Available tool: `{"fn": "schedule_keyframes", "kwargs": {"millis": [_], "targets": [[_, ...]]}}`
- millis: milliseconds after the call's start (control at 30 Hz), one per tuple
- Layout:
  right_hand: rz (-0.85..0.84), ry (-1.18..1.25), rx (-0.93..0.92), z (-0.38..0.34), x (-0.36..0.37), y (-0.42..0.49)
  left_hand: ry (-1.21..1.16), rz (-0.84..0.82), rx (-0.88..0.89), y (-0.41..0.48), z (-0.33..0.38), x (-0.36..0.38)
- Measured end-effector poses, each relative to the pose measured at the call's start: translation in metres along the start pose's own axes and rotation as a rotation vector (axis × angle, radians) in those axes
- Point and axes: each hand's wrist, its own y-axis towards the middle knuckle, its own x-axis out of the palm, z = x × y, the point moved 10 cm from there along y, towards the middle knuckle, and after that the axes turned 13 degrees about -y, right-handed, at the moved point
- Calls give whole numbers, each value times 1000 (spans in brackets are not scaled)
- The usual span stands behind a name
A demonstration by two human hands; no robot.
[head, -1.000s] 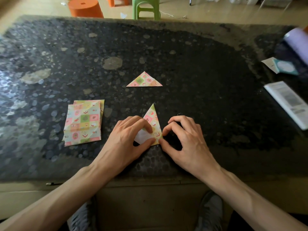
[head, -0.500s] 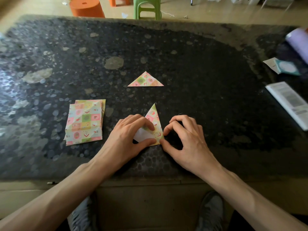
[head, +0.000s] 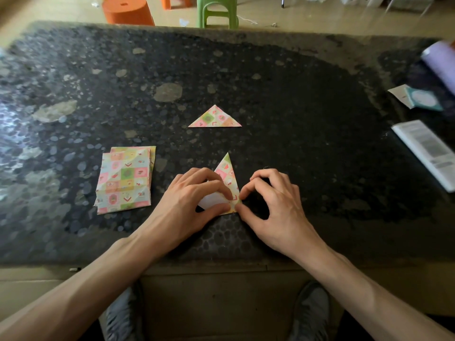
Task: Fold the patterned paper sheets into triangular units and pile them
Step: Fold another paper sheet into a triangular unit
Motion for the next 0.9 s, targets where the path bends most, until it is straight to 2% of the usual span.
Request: {"fn": "schedule_keyframes", "kwargs": {"millis": [267, 567, 900], "targets": [[-33, 24, -16, 0, -1, 3, -16, 4, 35, -2, 1, -2], [-258, 119, -61, 13, -2, 11, -16, -39, 50, -2, 2, -3], [-108, 34, -9, 3, 0, 6, -5, -41, 52, 0, 3, -3]]}}
